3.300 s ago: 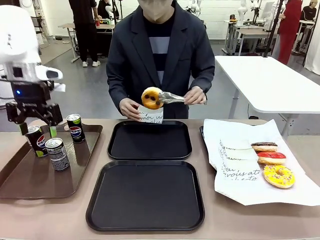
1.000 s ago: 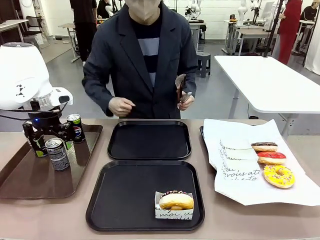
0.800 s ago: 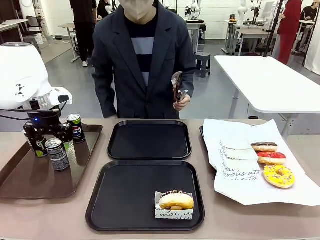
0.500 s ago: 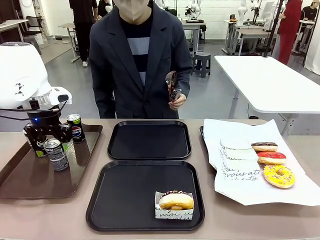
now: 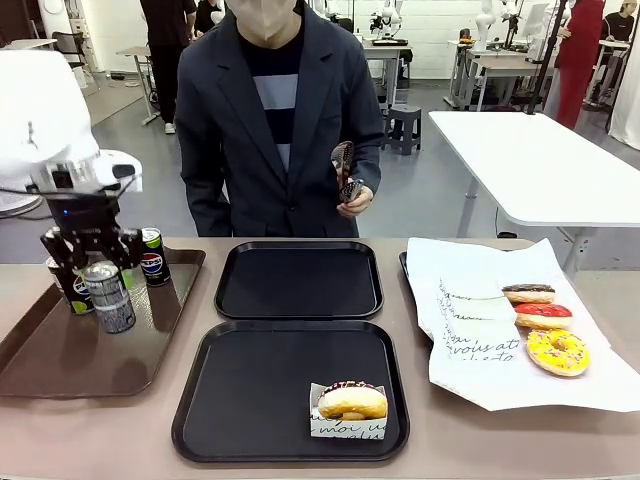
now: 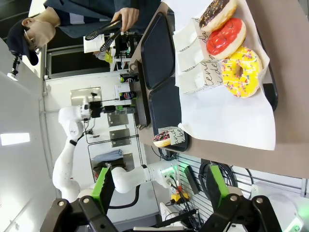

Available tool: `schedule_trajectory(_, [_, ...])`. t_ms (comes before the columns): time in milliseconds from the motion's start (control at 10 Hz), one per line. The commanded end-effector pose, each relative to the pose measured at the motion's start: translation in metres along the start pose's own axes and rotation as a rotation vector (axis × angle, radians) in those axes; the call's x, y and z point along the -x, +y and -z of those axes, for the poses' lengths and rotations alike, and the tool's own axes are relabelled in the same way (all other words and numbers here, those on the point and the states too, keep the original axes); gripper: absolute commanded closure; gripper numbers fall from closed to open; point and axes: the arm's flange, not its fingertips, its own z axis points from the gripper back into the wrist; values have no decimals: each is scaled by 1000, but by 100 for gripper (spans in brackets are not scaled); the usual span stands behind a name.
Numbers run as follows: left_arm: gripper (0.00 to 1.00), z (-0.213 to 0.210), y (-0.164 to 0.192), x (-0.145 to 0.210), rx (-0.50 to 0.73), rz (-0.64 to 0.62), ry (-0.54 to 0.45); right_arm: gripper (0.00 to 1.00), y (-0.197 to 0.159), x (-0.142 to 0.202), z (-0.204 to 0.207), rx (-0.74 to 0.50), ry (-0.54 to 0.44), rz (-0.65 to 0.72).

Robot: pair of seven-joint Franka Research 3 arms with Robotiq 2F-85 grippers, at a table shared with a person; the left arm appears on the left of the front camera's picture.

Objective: Set up donuts and drinks on trays.
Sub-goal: Pick up one Pepsi coke and place it on the Flat Tray.

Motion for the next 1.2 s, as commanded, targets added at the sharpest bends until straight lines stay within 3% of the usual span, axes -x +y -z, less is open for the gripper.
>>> schedule_trajectory(0, [100, -53, -7, 30, -9, 49, -15, 0, 0, 0, 1, -30, -15, -14])
schedule_trajectory(200, [100, -59, 3, 51, 14, 79, -6, 0, 0, 0, 1, -30, -15, -14])
schedule_trajectory(300, [100, -56, -9, 32, -12, 32, -19, 0, 0, 0, 1, -30, -15, -14])
schedule_trajectory(600, [100, -56, -9, 32, -12, 32, -19, 0, 0, 0, 1, -30, -15, -14])
schedule_trajectory(700, [42, -57, -7, 40, -11, 48, -4, 0, 0, 0, 1, -30, -15, -14])
schedule_trajectory(900, [42, -59, -57, 46, -25, 99, -99, 0, 0, 0, 1, -30, -15, -14])
schedule_trajectory(1000, [42, -57, -118, 63, -8, 267, -139, 0, 0, 0, 1, -30, -15, -14])
schedule_trajectory(1100, [42, -55, -125, 66, -7, 289, -142, 0, 0, 0, 1, -30, -15, -14])
